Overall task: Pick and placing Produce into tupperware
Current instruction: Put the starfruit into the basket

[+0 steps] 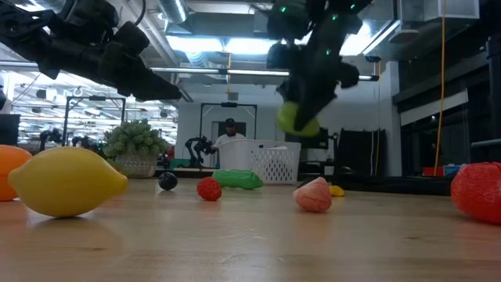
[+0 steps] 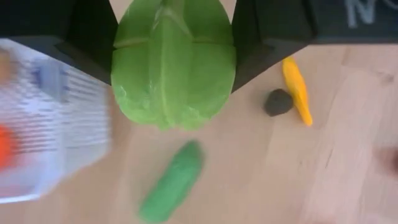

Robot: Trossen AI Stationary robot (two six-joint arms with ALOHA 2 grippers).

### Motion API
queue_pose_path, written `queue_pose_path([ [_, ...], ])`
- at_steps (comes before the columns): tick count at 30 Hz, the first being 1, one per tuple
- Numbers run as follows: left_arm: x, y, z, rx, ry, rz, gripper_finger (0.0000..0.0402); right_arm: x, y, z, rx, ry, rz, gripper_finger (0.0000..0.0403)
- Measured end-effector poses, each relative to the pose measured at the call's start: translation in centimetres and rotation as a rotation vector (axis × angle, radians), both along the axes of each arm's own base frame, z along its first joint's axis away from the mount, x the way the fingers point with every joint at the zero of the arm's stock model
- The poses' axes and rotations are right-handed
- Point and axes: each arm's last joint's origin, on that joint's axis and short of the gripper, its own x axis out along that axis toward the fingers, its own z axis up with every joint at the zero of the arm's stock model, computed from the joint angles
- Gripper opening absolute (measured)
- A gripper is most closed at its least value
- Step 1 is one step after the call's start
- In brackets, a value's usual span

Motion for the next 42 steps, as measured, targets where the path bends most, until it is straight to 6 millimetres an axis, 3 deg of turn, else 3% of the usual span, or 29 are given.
queue_pose_path([
  [6, 0.0, 0.0, 0.0, 0.000, 0.004, -0.001, 0.0206, -2.3, -2.9, 3.0, 0.038, -0.145, -0.078, 0.0234],
  [15, 0.0, 0.0, 0.0, 0.001, 0.004, -0.001, 0.0206, -5.9, -5.9, 2.9, 0.101, -0.430, -0.106, 0.0234],
  [21, 0.0, 0.0, 0.0, 0.001, 0.004, -0.001, 0.0206, -7.0, -6.1, 1.1, 0.142, -0.691, -0.044, 0.0234],
  [29, 0.0, 0.0, 0.0, 0.014, 0.004, -0.004, 0.0206, -8.2, -5.6, -1.6, 0.166, -0.886, -0.006, 0.0234],
  [42, 0.7, 0.6, -0.7, -0.023, -0.004, -0.156, 0.0206, -9.1, -4.4, -3.0, 0.233, -0.983, -0.006, 0.0234],
])
